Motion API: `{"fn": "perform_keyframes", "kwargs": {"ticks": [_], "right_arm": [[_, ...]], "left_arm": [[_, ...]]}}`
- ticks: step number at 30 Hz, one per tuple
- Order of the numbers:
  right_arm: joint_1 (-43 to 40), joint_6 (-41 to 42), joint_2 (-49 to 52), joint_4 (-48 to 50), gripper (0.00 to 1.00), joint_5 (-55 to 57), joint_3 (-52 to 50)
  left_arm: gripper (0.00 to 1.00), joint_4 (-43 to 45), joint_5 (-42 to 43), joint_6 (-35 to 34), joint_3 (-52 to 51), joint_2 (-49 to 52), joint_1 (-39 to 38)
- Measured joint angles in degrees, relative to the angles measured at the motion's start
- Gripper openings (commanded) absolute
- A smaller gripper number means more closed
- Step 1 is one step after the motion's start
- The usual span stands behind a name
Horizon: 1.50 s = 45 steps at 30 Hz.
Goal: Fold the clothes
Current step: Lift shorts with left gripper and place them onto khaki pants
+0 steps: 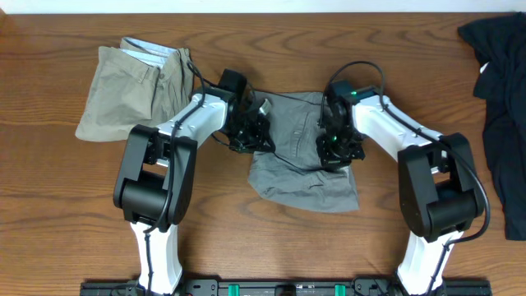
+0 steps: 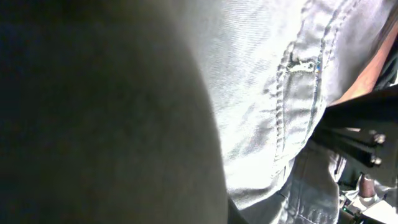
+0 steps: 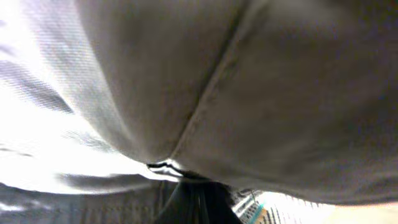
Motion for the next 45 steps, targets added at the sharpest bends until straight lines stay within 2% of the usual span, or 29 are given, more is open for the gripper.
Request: {"fn": "perform_keyframes", "kwargs": {"ticks": [3,7,11,15,20,24,30,35,38,42,45], "right_arm": [[-1.1,0.2,-2.8,2.3,0.04,-1.4,0.6],[-3.2,1.1,-10.4,5.9,0.07,-2.4,3.1],[-5.5,1.9,-18.9,9.0,0.08,-3.0,4.8],[-6.1,2.2,-23.5,9.0,0.08,-3.2,5.3],[-6.1,2.5,-22.9,6.7,0.07,-3.3,5.2],[-6.0,2.5,-22.7,6.6,0.07,-3.3,5.2],[-6.0,2.6,-22.7,6.8,0.06,-3.0,5.2],[-6.0,2.6,-22.7,6.7,0.07,-3.0,5.2],[-6.0,2.6,-22.7,6.5,0.07,-3.0,5.2],[-6.0,2.5,-22.7,6.6,0.07,-2.9,5.2],[-6.0,2.5,-22.7,6.6,0.07,-2.9,5.2]], "left_arm": [[0.06,1.0,0.2,1.0,0.4,-1.3,1.0],[0.06,7.2,0.6,1.4,1.1,-6.1,4.2],[0.06,18.6,1.1,-2.7,1.9,-10.7,11.2],[0.06,29.2,1.1,-9.0,3.0,-11.8,22.0],[0.06,27.2,-3.4,-15.0,3.1,-11.5,34.8],[0.07,21.9,-4.9,-19.4,3.0,-9.7,41.5],[0.07,11.8,-7.5,-22.3,2.9,-3.1,43.6],[0.06,9.4,-7.5,-23.1,2.8,0.5,43.6],[0.06,11.7,-7.2,-22.8,2.6,-0.2,43.6],[0.06,19.6,-4.4,-22.5,1.6,-3.4,43.5],[0.06,26.1,-1.0,-24.8,1.4,-8.5,43.4]]}}
